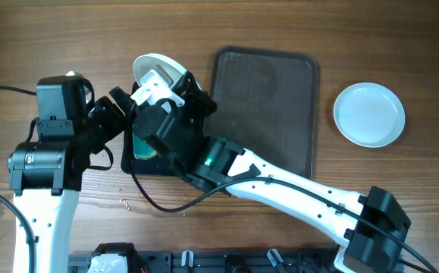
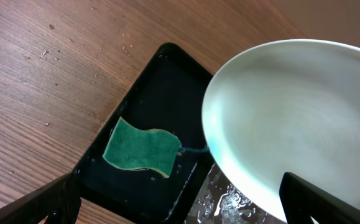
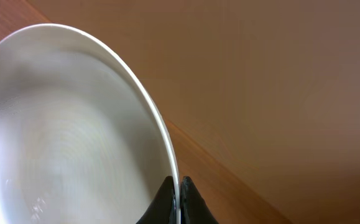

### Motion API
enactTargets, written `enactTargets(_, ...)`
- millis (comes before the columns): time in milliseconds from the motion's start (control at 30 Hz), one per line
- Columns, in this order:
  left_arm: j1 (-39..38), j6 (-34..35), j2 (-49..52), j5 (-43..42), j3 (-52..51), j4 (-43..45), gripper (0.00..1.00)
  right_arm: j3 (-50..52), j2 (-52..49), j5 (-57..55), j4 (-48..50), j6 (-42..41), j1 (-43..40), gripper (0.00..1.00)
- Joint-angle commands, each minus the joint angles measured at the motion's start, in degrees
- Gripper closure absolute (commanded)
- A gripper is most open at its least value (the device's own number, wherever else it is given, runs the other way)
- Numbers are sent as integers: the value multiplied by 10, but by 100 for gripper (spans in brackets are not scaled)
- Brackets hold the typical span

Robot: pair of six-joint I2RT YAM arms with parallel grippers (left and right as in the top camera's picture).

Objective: Clean dirty plates on tray and stack at the side
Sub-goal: 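Lift the cleaned plate with the right gripper and swing it over the black tray, then carry the plate right and stack it on the plate stack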

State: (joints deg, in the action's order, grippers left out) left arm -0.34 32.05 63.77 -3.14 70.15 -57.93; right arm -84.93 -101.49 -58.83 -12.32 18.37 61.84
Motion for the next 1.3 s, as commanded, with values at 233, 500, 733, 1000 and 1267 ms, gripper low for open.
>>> enactTargets(233, 3, -3, -2, -5, 8, -1, 0, -15, 16, -19, 5, 12, 2, 96)
enactTargets(500, 3, -3, -2, -5, 8, -1, 0, -15, 15, 1, 37, 82, 1, 96)
enactTargets(733, 3, -3, -2, -5, 8, 0, 0, -12, 15, -19, 51, 140, 0, 96)
enactTargets(1000, 3, -3, -2, -5, 8, -1, 0, -9, 15, 54, -41, -179, -67, 96)
enactTargets(1267, 3, -3, -2, -5, 8, 0, 0, -9, 106, 590, -211, -402, -306, 96)
